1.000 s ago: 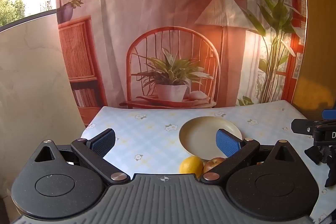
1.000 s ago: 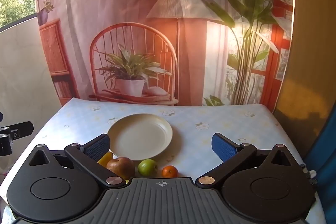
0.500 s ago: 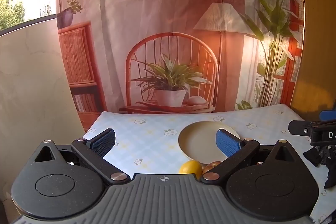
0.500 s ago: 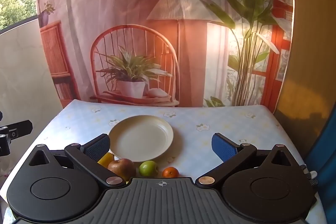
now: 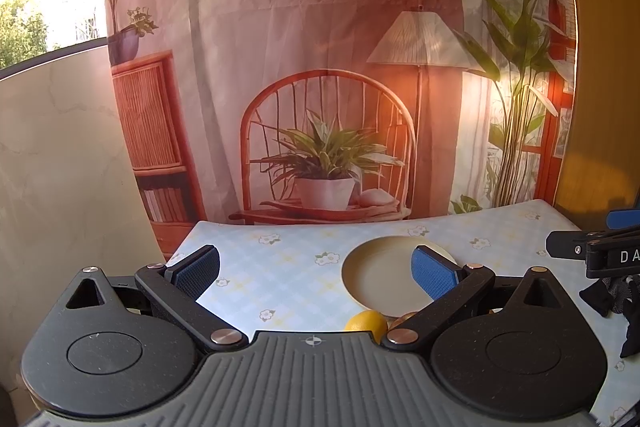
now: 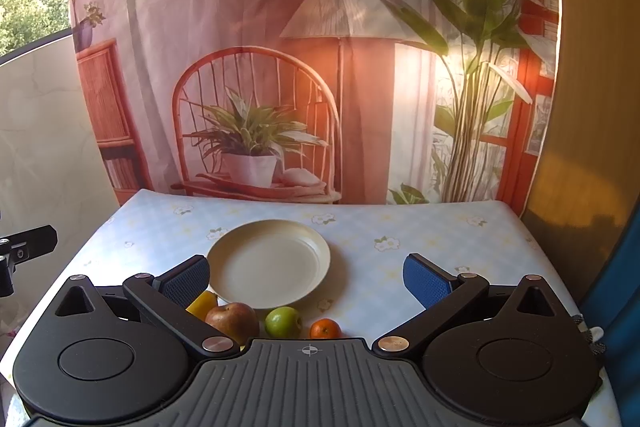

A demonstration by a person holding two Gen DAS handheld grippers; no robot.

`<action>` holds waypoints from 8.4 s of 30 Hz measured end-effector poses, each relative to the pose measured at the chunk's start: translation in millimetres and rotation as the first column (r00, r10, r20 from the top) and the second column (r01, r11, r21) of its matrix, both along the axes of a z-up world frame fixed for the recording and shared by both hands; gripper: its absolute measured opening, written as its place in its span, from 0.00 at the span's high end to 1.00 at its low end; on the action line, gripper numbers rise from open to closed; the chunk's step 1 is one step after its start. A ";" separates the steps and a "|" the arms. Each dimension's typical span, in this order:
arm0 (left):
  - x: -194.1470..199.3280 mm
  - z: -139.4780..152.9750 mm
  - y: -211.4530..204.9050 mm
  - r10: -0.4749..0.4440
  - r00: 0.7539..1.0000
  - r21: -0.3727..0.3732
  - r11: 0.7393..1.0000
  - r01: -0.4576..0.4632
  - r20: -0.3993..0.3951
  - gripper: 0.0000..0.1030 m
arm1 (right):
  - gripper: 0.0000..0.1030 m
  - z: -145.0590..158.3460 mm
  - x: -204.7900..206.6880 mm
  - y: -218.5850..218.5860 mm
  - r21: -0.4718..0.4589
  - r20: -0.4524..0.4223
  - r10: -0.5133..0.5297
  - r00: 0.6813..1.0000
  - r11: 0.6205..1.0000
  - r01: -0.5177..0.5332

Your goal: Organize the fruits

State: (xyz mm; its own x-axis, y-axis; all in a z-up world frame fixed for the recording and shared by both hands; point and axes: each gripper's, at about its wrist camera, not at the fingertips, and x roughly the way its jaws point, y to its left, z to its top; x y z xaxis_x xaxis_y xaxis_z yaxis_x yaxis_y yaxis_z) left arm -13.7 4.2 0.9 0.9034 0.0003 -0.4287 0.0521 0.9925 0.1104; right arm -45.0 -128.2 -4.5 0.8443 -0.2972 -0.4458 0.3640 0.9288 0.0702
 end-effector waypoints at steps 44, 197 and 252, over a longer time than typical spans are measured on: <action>1.4 3.3 -1.9 0.020 1.000 -0.011 1.000 -0.020 0.002 0.00 | 0.00 -5.1 2.9 -4.0 0.011 -0.016 -0.017 1.000 1.000 0.017; 241.0 -120.0 1.4 -0.452 0.797 -0.441 0.857 0.265 -0.400 0.71 | 0.41 -125.2 204.2 -30.6 0.158 -0.112 0.413 0.904 0.906 -0.394; 262.3 -148.1 1.6 -0.202 0.872 -0.251 0.963 0.095 -0.445 0.56 | 0.41 -130.8 75.7 -86.0 0.134 -0.018 0.007 1.000 0.991 -0.004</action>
